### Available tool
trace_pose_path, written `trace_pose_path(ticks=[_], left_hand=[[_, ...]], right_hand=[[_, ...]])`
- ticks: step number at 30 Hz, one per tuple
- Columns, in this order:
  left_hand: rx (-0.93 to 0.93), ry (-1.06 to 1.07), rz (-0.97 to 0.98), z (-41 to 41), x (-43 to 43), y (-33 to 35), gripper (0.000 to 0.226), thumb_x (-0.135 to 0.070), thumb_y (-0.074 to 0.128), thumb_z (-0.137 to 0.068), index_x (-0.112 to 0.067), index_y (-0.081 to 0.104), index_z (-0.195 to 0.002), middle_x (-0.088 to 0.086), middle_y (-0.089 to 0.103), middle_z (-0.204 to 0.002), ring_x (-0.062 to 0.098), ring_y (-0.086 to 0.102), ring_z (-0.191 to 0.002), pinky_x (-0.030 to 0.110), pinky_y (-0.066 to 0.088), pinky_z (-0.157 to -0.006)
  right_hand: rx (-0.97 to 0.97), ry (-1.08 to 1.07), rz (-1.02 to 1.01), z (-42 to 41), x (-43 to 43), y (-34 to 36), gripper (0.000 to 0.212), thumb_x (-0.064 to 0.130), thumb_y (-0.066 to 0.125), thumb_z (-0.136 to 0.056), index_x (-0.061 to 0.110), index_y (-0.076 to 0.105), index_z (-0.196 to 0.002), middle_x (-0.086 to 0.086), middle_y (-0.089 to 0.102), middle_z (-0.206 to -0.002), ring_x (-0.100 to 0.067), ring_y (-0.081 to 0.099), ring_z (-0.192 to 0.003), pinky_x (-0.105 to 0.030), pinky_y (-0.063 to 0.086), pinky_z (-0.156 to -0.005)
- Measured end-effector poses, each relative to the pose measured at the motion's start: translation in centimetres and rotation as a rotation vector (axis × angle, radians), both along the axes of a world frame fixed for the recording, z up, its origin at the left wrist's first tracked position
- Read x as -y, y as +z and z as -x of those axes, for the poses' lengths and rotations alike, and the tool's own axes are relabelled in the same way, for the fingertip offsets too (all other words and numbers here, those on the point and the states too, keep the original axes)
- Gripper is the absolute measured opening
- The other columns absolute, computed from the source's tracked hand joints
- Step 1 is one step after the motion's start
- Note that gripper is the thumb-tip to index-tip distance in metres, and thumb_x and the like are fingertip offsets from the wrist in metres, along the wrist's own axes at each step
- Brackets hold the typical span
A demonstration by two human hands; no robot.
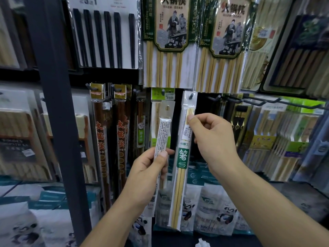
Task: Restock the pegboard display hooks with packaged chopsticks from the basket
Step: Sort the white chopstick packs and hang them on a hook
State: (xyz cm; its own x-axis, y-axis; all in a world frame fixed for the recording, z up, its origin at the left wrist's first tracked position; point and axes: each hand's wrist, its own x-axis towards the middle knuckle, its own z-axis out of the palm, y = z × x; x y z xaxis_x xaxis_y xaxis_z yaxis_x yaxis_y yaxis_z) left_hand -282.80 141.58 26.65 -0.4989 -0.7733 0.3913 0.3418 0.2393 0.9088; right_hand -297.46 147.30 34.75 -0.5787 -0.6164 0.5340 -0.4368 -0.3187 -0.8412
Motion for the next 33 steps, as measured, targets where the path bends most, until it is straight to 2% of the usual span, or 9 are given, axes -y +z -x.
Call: trace_pose_path(ticks=[4, 6, 9, 13, 16, 21, 24, 27, 33], left_hand=[[-0.003, -0.018, -0.065, -0.2, 0.1, 0.2, 0.03, -0.047, 0.055, -0.099, -0.03, 0.079, -0.1, -0.006, 0.061, -0.077, 0.008, 0.059, -0.069, 0.02, 0.05, -0.059], [-0.01, -0.017, -0.071, -0.1, 0.2, 0.2, 0.032, -0.04, 0.049, -0.095, -0.032, 0.079, -0.103, -0.004, 0.061, -0.078, 0.01, 0.059, -0.07, 0.022, 0.05, -0.06], [-0.033, -0.013, -0.039, 0.1, 0.1, 0.2, 0.027, -0.032, 0.051, -0.094, -0.035, 0.076, -0.106, -0.003, 0.06, -0.077, 0.011, 0.059, -0.071, 0.023, 0.052, -0.061], [-0.035, -0.03, 0.068, 0.1, -0.3, 0.6, 0.028, -0.017, 0.054, -0.104, -0.037, 0.074, -0.106, -0.003, 0.069, -0.083, 0.011, 0.065, -0.079, 0.023, 0.057, -0.075], [-0.032, -0.062, 0.133, 0.1, -0.9, 1.2, 0.034, -0.015, 0.056, -0.103, -0.043, 0.075, -0.108, -0.01, 0.071, -0.085, 0.008, 0.066, -0.082, 0.019, 0.055, -0.081], [-0.044, -0.112, 0.182, 0.2, -1.6, 1.9, 0.04, -0.015, 0.059, -0.1, -0.049, 0.074, -0.114, -0.011, 0.077, -0.11, 0.003, 0.071, -0.099, 0.015, 0.054, -0.085], [-0.037, -0.091, 0.188, 0.3, -1.6, 2.0, 0.037, -0.023, 0.063, -0.096, -0.051, 0.071, -0.12, -0.01, 0.075, -0.117, 0.006, 0.07, -0.108, 0.017, 0.053, -0.089], [0.001, -0.016, 0.181, 0.5, -1.4, 1.4, 0.031, -0.028, 0.067, -0.096, -0.053, 0.071, -0.115, -0.012, 0.075, -0.113, 0.008, 0.069, -0.107, 0.019, 0.054, -0.09], [0.065, 0.033, 0.172, 0.8, -1.3, 1.0, 0.03, -0.02, 0.067, -0.098, -0.048, 0.073, -0.108, -0.006, 0.076, -0.101, 0.014, 0.07, -0.097, 0.025, 0.058, -0.088]], right_hand=[[-0.001, -0.025, -0.014, 0.5, 0.0, -0.7, 0.022, 0.036, 0.071, -0.094, 0.02, 0.072, -0.079, 0.008, 0.055, -0.056, -0.006, 0.051, -0.054, -0.015, 0.046, -0.052], [-0.014, -0.045, -0.022, 0.7, -0.1, -1.1, 0.019, 0.037, 0.073, -0.093, 0.024, 0.071, -0.079, 0.009, 0.062, -0.061, -0.002, 0.055, -0.057, -0.014, 0.048, -0.055], [-0.038, -0.082, -0.011, 0.6, -0.4, -1.6, 0.015, 0.035, 0.074, -0.092, 0.026, 0.069, -0.081, 0.014, 0.065, -0.069, 0.002, 0.055, -0.058, -0.013, 0.047, -0.057], [-0.08, -0.041, 0.035, -0.2, -1.1, -1.3, 0.015, 0.034, 0.07, -0.094, 0.026, 0.068, -0.082, 0.009, 0.066, -0.072, 0.0, 0.056, -0.06, -0.015, 0.048, -0.057], [-0.115, 0.084, 0.012, -1.2, -1.6, -0.6, 0.018, 0.037, 0.065, -0.096, 0.026, 0.072, -0.083, -0.001, 0.07, -0.081, -0.011, 0.063, -0.068, -0.022, 0.055, -0.062], [-0.125, 0.133, -0.027, -1.5, -1.5, 0.2, 0.025, 0.031, 0.064, -0.099, 0.02, 0.072, -0.078, 0.005, 0.061, -0.062, -0.006, 0.055, -0.061, -0.024, 0.049, -0.058], [-0.108, 0.112, -0.019, -1.0, -1.2, 0.5, 0.029, 0.032, 0.064, -0.099, 0.014, 0.07, -0.077, -0.005, 0.058, -0.062, -0.012, 0.054, -0.06, -0.031, 0.05, -0.059], [-0.049, 0.08, -0.028, -0.3, -0.6, 0.9, 0.031, 0.034, 0.064, -0.099, 0.012, 0.07, -0.078, 0.001, 0.057, -0.058, -0.009, 0.052, -0.056, -0.022, 0.048, -0.054], [-0.023, 0.063, -0.037, 0.4, 0.1, 0.6, 0.03, 0.032, 0.064, -0.1, 0.014, 0.071, -0.077, 0.009, 0.057, -0.053, -0.004, 0.052, -0.052, -0.014, 0.044, -0.052]])
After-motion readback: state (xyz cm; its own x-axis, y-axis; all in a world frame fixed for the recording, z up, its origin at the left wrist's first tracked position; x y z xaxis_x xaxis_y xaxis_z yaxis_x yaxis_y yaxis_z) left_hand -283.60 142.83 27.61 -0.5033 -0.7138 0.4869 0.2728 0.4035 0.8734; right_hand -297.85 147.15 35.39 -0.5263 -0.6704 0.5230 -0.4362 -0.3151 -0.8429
